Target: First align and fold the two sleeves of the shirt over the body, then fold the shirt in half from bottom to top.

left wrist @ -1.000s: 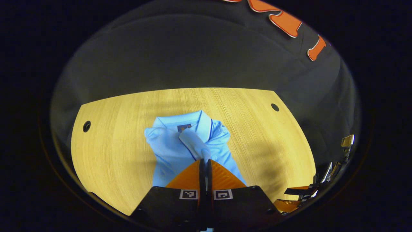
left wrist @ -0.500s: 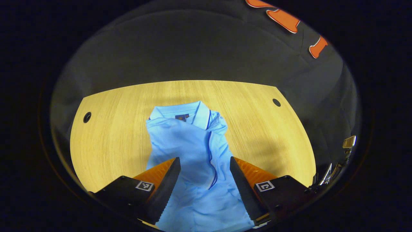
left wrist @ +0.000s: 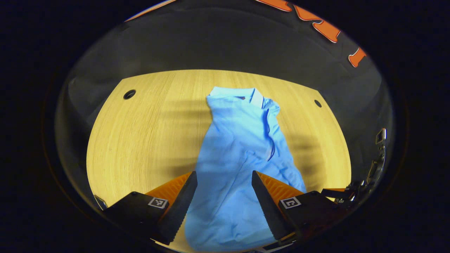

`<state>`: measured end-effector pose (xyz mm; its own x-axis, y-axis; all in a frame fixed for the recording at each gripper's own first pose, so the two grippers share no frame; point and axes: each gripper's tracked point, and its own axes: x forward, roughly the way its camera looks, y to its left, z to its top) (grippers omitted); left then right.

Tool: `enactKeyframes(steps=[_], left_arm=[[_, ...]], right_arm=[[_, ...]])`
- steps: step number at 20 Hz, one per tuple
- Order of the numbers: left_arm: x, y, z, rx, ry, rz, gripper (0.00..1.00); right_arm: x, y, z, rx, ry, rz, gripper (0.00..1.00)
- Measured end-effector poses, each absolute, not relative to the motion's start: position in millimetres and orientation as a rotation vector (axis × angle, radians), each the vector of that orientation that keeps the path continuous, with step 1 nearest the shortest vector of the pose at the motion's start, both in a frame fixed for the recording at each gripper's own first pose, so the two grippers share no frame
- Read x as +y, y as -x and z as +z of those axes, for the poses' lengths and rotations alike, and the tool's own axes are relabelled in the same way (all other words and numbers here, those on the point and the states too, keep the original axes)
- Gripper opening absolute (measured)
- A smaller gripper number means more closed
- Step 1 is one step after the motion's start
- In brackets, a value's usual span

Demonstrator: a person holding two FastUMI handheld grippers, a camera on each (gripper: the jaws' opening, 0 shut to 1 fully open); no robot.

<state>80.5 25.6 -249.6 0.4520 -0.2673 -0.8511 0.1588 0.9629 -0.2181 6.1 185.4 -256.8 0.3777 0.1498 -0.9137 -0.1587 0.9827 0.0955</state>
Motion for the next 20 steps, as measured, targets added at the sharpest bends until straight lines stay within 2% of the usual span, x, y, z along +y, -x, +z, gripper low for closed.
enactKeyframes(steps=[6,10,17,20], left_arm=[[81,19,-284,1.174,0.074,-0.220,1.00],[86,77,-301,1.250,0.098,-0.227,1.00],[93,133,-331,1.322,0.032,-0.224,1.00],[93,141,-341,1.346,0.009,-0.216,1.00]], right_arm=[[186,41,-275,1.241,0.116,0.205,0.99],[179,77,-282,1.294,0.183,0.205,0.99],[180,131,-305,1.386,0.279,0.215,0.99],[180,135,-313,1.392,0.299,0.199,0.99]])
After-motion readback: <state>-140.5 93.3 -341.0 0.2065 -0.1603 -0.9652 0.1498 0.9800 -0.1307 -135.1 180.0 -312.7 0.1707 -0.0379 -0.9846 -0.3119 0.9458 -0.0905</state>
